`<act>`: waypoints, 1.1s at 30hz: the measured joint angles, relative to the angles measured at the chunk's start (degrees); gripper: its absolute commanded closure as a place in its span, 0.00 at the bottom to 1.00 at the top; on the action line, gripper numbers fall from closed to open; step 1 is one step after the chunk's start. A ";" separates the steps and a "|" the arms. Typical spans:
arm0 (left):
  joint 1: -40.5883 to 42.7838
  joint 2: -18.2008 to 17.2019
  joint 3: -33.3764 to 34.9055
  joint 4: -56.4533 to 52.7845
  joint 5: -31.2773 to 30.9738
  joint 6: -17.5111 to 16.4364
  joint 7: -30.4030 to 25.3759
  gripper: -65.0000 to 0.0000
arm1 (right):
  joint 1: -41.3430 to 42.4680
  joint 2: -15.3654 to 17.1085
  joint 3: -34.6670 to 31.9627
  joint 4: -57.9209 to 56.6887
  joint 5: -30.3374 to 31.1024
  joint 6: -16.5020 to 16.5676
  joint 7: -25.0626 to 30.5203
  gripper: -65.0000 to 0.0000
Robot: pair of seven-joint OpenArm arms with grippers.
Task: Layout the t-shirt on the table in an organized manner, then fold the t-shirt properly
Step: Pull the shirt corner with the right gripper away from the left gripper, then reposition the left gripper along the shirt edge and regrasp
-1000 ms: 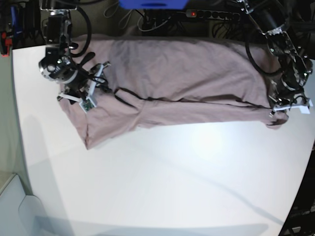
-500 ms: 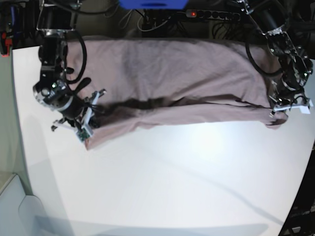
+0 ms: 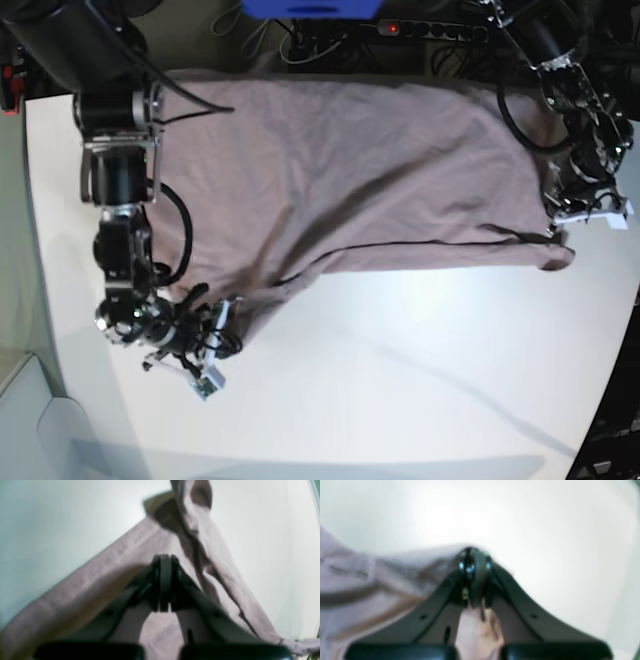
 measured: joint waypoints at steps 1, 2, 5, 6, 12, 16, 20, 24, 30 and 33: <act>0.02 0.22 0.07 0.02 -0.02 0.00 0.04 1.00 | 1.60 -0.07 -0.33 -3.43 0.37 0.07 1.95 1.00; 0.07 0.35 0.13 0.04 -0.04 0.00 0.22 1.00 | 2.97 -0.20 -0.31 -6.64 0.92 -0.02 4.09 1.00; 0.24 0.26 0.02 0.07 0.00 0.00 0.17 1.00 | 4.79 -0.02 -0.33 -12.96 0.48 -0.09 7.93 1.00; 0.26 0.22 0.02 0.07 0.00 0.00 0.11 1.00 | 4.90 0.11 -0.33 -14.25 0.50 -0.13 9.14 1.00; 0.46 0.17 0.04 0.07 -0.02 0.00 0.17 1.00 | 4.61 1.95 -0.17 -14.75 0.46 -0.02 9.68 0.75; 0.22 0.15 0.09 0.07 -0.07 0.00 0.20 1.00 | 2.36 2.47 0.00 -13.57 1.07 -0.13 9.90 0.54; 0.26 0.02 -0.02 3.37 0.00 0.04 0.33 1.00 | -5.25 3.41 1.05 -2.27 0.50 -0.11 6.69 0.44; -1.81 -0.02 0.04 7.61 -0.17 0.04 0.20 1.00 | -15.47 3.19 5.55 16.04 0.70 -0.17 3.80 0.51; -2.93 -0.17 -0.20 7.78 0.63 0.04 -0.04 0.98 | -29.62 1.27 5.35 30.40 1.14 -0.11 -0.26 0.55; -3.32 -0.63 -0.17 4.61 0.76 0.13 0.00 0.83 | -34.16 1.05 5.40 30.42 0.94 0.09 -1.05 0.55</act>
